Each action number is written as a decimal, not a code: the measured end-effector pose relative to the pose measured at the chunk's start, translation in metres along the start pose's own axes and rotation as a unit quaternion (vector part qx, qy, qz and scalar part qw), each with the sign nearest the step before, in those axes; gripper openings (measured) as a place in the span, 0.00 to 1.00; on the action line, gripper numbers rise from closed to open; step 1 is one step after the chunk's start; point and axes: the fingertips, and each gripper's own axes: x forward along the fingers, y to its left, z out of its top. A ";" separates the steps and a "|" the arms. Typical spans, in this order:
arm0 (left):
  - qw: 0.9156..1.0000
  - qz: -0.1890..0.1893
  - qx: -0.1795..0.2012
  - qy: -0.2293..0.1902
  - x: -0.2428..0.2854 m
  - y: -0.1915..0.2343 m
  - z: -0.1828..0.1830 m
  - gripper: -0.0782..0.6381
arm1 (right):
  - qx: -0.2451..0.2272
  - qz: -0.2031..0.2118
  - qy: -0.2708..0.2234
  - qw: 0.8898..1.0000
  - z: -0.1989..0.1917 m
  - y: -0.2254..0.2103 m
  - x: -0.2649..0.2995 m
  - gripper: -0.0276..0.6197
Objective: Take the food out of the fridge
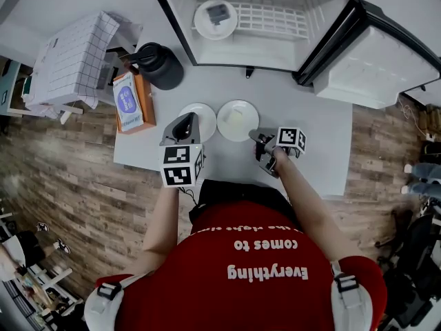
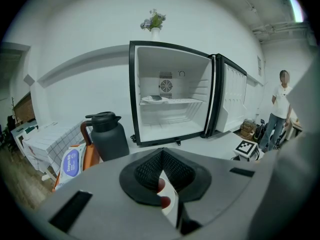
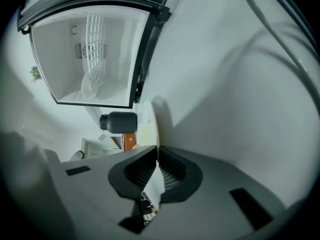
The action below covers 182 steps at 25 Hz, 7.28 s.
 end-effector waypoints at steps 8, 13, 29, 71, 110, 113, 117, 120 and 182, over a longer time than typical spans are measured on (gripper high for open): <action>1.000 -0.018 0.015 -0.002 0.001 -0.013 0.004 0.12 | 0.018 -0.108 -0.010 0.994 0.005 -0.008 0.001 0.08; 1.000 -0.023 0.020 -0.001 0.001 -0.016 0.001 0.12 | -0.056 -0.195 0.019 0.979 0.004 -0.004 0.004 0.12; 1.000 -0.020 0.006 -0.011 0.001 -0.001 0.005 0.12 | -0.173 -0.133 -0.066 0.974 0.038 0.034 -0.046 0.06; 0.995 -0.094 0.010 0.004 0.048 -0.039 0.009 0.12 | -0.119 0.293 -0.098 0.944 0.092 0.218 -0.034 0.17; 0.996 -0.089 -0.010 0.004 0.034 -0.015 0.007 0.12 | 0.033 0.159 -0.162 0.973 0.199 0.298 0.092 0.13; 0.996 -0.091 -0.010 0.002 0.033 -0.016 0.008 0.12 | 0.039 0.157 -0.158 0.974 0.198 0.298 0.091 0.12; 0.996 -0.091 -0.007 0.002 0.031 -0.015 0.009 0.12 | 0.046 0.155 -0.152 0.975 0.195 0.298 0.089 0.12; 0.996 -0.088 -0.008 0.000 0.031 -0.012 0.010 0.12 | 0.047 0.156 -0.148 0.975 0.194 0.298 0.088 0.12; 0.997 -0.074 -0.006 -0.003 0.014 -0.013 0.004 0.12 | -0.142 0.308 -0.063 0.939 0.005 0.273 -0.101 0.13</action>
